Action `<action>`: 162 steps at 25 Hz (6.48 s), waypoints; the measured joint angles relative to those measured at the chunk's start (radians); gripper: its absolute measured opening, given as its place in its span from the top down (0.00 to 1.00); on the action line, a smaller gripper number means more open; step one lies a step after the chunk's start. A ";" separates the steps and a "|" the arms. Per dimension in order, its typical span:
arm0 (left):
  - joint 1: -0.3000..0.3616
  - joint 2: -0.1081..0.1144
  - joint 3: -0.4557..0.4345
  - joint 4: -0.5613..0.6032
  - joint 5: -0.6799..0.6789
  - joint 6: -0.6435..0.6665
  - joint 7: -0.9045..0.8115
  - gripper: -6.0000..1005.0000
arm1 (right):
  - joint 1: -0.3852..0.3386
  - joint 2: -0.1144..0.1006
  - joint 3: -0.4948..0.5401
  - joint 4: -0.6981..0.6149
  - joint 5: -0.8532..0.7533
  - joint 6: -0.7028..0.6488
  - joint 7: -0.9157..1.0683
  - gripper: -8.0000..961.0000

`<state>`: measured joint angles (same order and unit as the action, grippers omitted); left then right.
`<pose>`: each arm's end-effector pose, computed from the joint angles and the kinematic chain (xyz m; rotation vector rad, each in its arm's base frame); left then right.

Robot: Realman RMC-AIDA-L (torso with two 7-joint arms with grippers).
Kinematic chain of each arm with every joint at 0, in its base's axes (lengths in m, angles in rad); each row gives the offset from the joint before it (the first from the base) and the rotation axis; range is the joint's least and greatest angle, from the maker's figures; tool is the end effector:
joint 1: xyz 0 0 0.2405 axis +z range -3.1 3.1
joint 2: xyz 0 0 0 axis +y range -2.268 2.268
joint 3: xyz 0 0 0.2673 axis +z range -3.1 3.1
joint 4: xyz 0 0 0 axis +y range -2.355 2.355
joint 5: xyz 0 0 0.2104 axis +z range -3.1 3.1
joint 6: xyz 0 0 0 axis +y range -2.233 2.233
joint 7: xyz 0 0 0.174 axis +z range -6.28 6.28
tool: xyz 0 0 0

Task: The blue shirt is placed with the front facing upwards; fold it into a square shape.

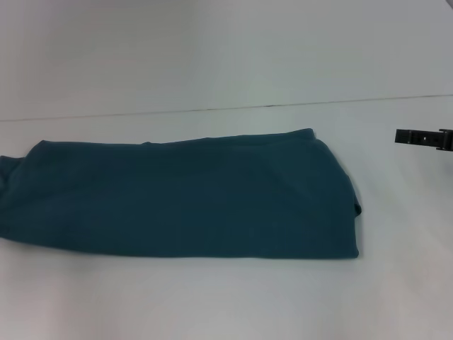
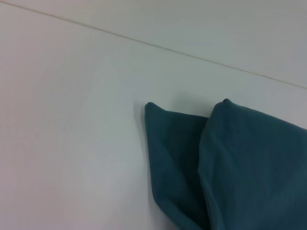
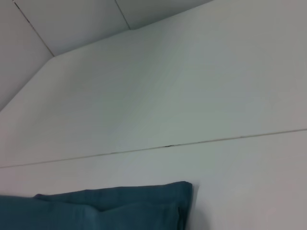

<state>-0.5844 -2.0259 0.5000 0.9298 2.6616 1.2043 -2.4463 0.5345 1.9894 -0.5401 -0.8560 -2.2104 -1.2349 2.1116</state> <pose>-0.3670 0.3978 0.0727 -1.8094 -1.5801 -0.1450 0.3303 0.4093 0.0766 -2.0292 1.3220 0.5039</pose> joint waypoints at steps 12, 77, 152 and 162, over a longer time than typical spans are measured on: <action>0.002 -0.006 0.003 0.006 -0.290 0.159 0.087 0.96 | 0.005 0.000 -0.007 0.014 0.000 0.005 -0.011 0.06; -0.009 -0.137 0.447 -0.459 -1.160 0.046 0.759 0.07 | -0.006 -0.018 -0.007 0.039 -0.013 -0.187 0.056 0.06; -0.017 -0.132 0.449 -0.431 -1.033 -0.004 0.753 0.07 | 0.082 -0.015 -0.057 0.046 -0.028 -0.068 0.044 0.07; -0.020 -0.131 0.447 -0.431 -1.033 -0.011 0.750 0.07 | 0.076 -0.020 -0.057 0.044 -0.029 -0.077 0.044 0.07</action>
<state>-0.6040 -2.1572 0.9471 0.4986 1.6290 1.1938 -1.6965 0.6102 1.9696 -0.5966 -0.8122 -2.2393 -1.3115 2.1552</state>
